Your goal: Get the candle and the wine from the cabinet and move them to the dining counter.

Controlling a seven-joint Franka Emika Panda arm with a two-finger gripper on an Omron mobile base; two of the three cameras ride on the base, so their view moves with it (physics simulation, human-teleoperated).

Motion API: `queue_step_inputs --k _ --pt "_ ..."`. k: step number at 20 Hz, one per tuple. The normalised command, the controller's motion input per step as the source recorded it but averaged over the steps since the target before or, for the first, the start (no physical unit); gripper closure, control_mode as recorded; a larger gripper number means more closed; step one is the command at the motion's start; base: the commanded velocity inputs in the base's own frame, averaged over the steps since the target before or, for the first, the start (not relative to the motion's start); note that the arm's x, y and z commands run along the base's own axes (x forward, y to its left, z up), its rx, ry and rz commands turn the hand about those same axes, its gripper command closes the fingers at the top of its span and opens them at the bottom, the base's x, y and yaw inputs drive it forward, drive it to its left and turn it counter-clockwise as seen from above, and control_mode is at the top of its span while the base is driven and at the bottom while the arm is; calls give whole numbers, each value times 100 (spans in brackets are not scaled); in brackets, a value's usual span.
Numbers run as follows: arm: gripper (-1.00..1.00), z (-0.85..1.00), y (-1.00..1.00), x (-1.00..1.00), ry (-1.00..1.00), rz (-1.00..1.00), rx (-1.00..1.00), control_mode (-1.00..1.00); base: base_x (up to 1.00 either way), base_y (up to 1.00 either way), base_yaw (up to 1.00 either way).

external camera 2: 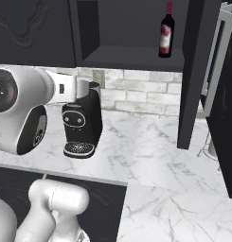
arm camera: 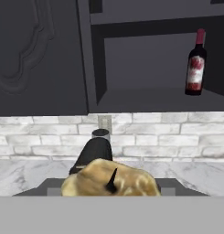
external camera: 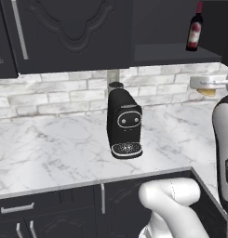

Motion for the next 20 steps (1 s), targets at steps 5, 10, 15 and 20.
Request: queue_step_inputs --k 5,10,15,20 --pt "100 0 22 -55 5 0 0 -100 0 0 0" --pt "100 0 19 -6 4 0 0 -100 0 0 0" --pt "100 -1 4 0 2 0 0 -100 0 0 0" --pt "100 0 0 0 1 0 0 -100 0 0 0"
